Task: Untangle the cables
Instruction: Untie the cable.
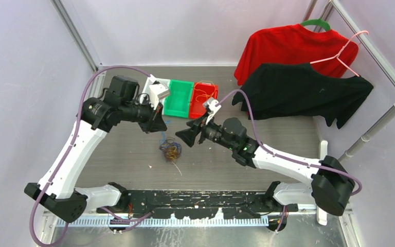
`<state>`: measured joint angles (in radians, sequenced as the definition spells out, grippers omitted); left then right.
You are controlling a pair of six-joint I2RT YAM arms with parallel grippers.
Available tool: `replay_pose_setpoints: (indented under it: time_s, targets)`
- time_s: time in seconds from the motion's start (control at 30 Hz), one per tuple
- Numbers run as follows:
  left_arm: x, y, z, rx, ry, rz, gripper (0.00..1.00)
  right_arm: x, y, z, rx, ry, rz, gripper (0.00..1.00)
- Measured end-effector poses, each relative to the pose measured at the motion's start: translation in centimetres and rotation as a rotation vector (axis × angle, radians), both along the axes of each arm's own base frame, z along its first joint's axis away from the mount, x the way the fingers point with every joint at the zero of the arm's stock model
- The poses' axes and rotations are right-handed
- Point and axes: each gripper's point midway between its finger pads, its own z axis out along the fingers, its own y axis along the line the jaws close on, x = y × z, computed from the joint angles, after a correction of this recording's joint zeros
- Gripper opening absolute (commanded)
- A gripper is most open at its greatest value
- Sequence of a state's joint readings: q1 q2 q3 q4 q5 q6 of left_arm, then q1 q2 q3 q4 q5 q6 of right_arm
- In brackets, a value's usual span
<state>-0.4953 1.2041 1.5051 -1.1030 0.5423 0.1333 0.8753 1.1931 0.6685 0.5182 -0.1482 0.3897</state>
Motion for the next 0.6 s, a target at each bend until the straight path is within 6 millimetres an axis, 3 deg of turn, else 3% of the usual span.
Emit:
replay_pose_setpoints:
  time_s: [0.33, 0.6]
  targets:
    - [-0.4, 0.1, 4.1, -0.042, -0.049, 0.012, 0.0, -2.5, 4.5, 1.9, 0.063, -0.029, 0.156, 0.69]
    - [-0.9, 0.0, 4.9, -0.052, -0.04, -0.002, 0.0, -0.9, 4.8, 2.2, 0.114, 0.019, 0.073, 0.71]
